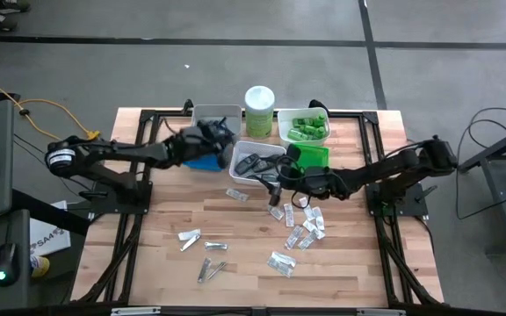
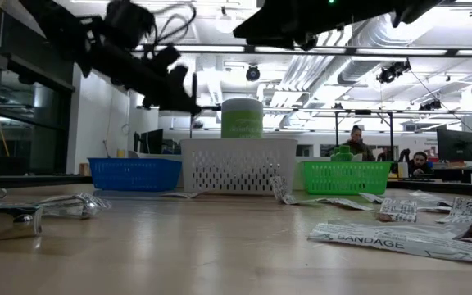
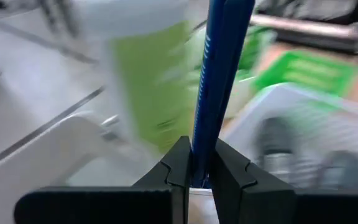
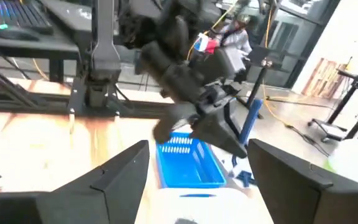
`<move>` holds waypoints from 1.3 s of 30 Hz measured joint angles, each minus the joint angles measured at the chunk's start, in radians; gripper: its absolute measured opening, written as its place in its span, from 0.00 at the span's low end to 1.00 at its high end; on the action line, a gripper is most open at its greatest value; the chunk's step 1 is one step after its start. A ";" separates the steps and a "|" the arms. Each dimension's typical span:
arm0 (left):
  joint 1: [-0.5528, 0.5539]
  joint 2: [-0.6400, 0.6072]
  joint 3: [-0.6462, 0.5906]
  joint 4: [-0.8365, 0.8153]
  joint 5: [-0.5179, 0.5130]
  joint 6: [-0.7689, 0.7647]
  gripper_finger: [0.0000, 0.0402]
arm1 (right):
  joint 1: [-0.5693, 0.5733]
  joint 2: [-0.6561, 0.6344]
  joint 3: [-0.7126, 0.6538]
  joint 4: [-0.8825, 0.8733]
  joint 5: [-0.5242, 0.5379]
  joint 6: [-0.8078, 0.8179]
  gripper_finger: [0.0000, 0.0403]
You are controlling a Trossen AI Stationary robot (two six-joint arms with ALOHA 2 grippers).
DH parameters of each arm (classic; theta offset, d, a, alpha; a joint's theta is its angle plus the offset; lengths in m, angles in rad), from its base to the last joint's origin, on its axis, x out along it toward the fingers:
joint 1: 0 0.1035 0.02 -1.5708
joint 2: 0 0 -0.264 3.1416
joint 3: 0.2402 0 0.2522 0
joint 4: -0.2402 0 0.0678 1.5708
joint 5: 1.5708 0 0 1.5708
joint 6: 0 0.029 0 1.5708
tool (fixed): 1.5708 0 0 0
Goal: Pick & Place Travel size toiletries
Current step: Put the blue razor into the grey bin, then put the white bandage into the blue bin
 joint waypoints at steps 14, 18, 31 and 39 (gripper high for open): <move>0.340 0.068 0.109 -0.315 0.101 0.058 0.08 | 0.072 0.001 0.000 -0.212 0.273 0.011 0.65; 0.352 0.155 0.235 -0.483 0.099 0.112 0.08 | 0.077 0.001 0.000 -0.305 0.288 0.105 0.65; 0.348 0.285 0.447 -0.809 0.040 0.153 0.27 | 0.083 0.001 0.000 -0.582 0.284 0.355 0.65; 0.342 0.285 0.518 -0.874 0.037 0.138 0.46 | 0.082 0.001 0.000 -0.648 0.282 0.416 0.65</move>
